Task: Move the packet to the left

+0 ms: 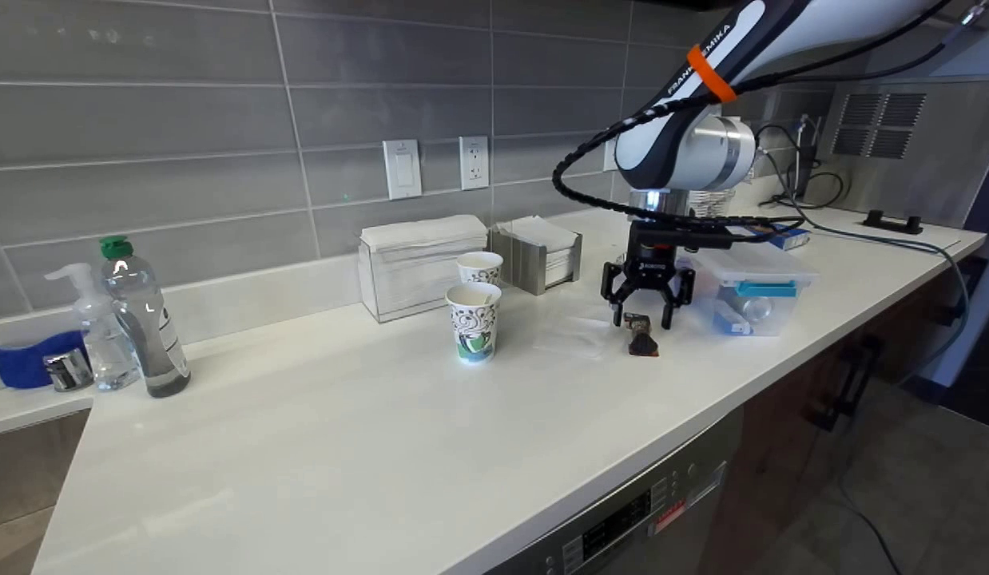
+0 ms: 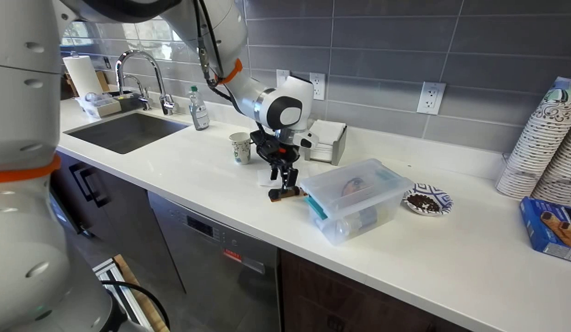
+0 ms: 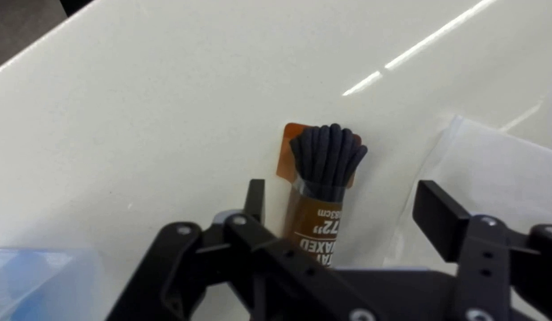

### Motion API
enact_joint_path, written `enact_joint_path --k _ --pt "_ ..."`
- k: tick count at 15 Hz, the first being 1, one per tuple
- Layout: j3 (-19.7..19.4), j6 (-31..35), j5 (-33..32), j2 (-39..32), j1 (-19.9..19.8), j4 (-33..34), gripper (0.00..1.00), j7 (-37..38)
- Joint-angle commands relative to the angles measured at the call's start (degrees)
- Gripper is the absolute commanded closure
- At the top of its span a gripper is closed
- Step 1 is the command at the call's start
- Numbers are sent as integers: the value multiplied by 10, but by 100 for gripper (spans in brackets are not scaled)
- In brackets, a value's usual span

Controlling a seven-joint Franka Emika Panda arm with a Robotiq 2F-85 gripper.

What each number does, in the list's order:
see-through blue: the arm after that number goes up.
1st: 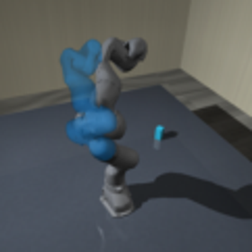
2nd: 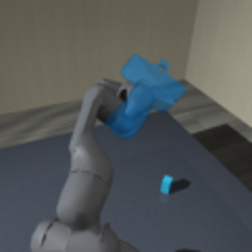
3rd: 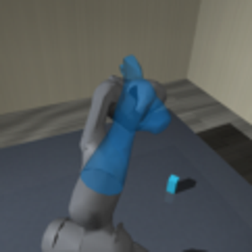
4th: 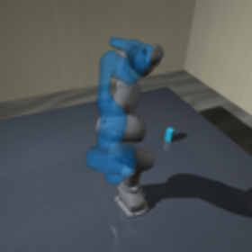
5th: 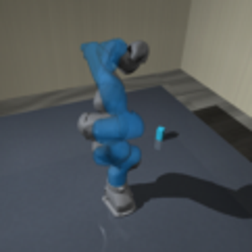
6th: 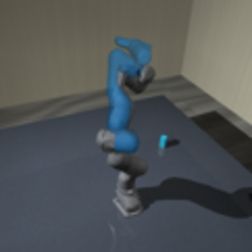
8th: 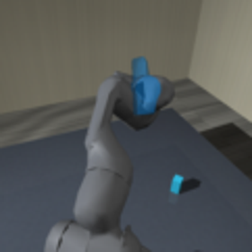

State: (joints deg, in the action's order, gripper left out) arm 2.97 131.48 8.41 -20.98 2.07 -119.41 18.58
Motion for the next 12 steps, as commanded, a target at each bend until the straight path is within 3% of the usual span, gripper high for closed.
enact_joint_path --k 1,8,12 --pt "-13 14 -1 -22 6 14 23 -11" --pt "-19 17 -4 -38 8 25 27 -15" --pt "-22 24 -6 -47 10 29 39 -12"
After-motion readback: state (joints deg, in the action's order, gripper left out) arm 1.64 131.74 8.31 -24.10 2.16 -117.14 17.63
